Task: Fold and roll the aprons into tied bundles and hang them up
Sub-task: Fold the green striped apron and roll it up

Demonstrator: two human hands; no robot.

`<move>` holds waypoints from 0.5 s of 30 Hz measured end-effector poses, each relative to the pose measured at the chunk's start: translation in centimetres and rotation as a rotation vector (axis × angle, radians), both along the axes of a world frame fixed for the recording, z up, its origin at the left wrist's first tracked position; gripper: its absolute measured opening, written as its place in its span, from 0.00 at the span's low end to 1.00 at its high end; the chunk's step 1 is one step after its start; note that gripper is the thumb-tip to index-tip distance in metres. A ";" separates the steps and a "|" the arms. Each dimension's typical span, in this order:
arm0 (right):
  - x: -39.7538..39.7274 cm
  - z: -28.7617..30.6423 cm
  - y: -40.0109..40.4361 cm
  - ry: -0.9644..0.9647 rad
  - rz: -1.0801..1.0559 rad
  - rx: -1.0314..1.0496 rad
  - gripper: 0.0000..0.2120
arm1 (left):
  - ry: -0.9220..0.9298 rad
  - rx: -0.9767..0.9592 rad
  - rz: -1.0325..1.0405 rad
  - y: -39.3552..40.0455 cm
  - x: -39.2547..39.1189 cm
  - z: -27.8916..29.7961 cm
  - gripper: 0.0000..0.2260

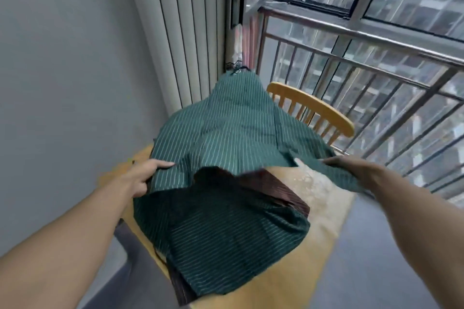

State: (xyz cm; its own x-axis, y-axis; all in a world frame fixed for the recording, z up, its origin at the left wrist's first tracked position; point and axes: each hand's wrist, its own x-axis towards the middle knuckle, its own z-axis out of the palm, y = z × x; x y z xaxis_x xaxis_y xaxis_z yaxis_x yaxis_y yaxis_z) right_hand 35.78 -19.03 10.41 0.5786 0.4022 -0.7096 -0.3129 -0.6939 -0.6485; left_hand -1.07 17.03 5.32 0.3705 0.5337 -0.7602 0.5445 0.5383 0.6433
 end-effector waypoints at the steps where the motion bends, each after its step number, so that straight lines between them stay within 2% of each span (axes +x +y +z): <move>1: -1.0 -1.2 -0.8 0.063 0.015 -0.040 0.08 | 0.043 -0.009 0.015 1.2 -1.0 -4.9 0.27; 4: -2.5 -4.4 -3.2 0.141 0.022 -0.057 0.09 | 0.155 -0.050 0.037 4.3 -3.8 -19.3 0.56; 6: -2.5 -6.6 -4.7 0.085 0.000 -0.124 0.08 | 0.186 -0.129 0.000 0.1 -4.2 -18.0 0.64; 7: -2.5 -7.6 -5.6 0.073 -0.001 -0.163 0.08 | 0.219 -0.121 -0.029 -3.8 -3.8 -14.1 0.61; 9: -2.6 -9.4 -7.7 0.096 -0.031 -0.205 0.10 | 0.283 -0.039 -0.095 -9.1 -3.6 -10.7 0.46; 13: -2.7 -10.5 -11.0 0.115 -0.053 -0.212 0.12 | 0.449 0.038 -0.230 -12.6 -5.2 -13.1 0.37; 15: -2.8 -9.4 -11.8 0.083 -0.058 -0.177 0.08 | 0.514 -0.020 -0.358 -13.6 -5.6 -12.7 0.21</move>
